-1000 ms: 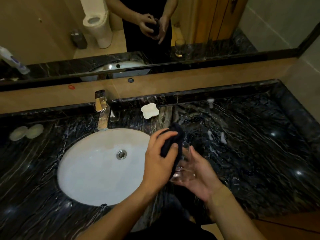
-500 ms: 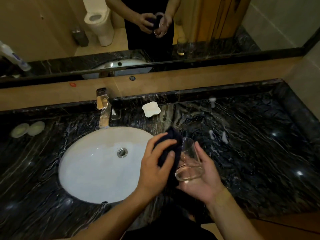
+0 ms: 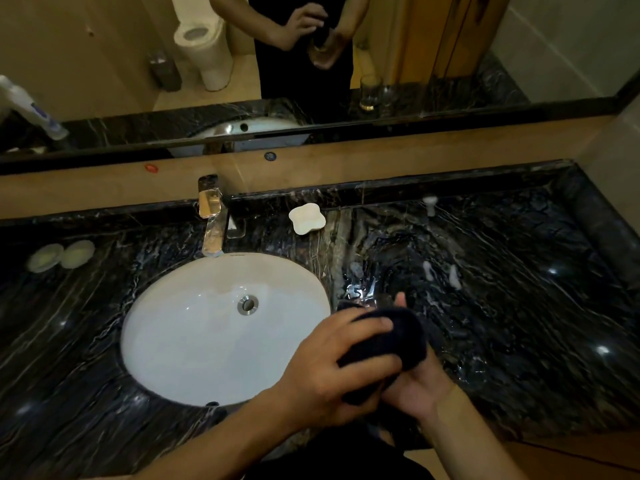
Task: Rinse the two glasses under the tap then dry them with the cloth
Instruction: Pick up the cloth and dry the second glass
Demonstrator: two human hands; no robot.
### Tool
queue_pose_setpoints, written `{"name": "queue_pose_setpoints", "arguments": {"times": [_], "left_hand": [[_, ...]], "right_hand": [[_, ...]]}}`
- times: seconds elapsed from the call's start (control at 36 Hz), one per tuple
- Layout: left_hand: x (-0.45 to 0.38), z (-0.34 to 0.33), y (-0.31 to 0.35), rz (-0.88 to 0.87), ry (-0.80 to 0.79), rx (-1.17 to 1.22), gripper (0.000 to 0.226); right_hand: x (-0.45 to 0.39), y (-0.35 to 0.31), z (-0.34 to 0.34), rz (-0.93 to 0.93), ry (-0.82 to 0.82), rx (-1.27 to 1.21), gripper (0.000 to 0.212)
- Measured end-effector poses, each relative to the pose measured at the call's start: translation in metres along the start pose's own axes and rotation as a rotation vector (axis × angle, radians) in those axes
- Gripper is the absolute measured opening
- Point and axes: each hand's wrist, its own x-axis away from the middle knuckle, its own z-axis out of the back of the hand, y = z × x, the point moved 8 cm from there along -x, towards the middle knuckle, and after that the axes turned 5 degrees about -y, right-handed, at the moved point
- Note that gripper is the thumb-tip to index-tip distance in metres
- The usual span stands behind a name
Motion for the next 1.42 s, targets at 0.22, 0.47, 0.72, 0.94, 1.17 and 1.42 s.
{"name": "queue_pose_setpoints", "arguments": {"times": [0.22,0.47,0.72,0.94,1.17,1.42], "left_hand": [[-0.003,0.019,-0.042,0.531,0.277,0.107,0.023],[-0.018,0.002,-0.038,0.498,0.129,0.060,0.026],[0.011,-0.003,-0.042,0.579,0.256,0.233,0.026],[0.028,-0.002,-0.091,1.194,0.510,0.648,0.027],[0.003,0.010,-0.063,0.898,0.356,0.225,0.034],[0.023,-0.001,-0.030,0.696,0.285,0.226,0.029]], "right_hand": [[-0.006,0.004,0.009,0.015,0.116,0.007,0.062],[-0.010,-0.022,0.027,0.187,0.231,0.060,0.049],[-0.007,-0.023,0.017,0.167,0.142,0.089,0.048],[-0.009,-0.017,0.012,0.169,0.129,0.309,0.053],[-0.012,-0.014,0.020,0.229,0.290,0.361,0.053],[-0.007,-0.016,0.008,0.249,0.192,0.121,0.041]]}}
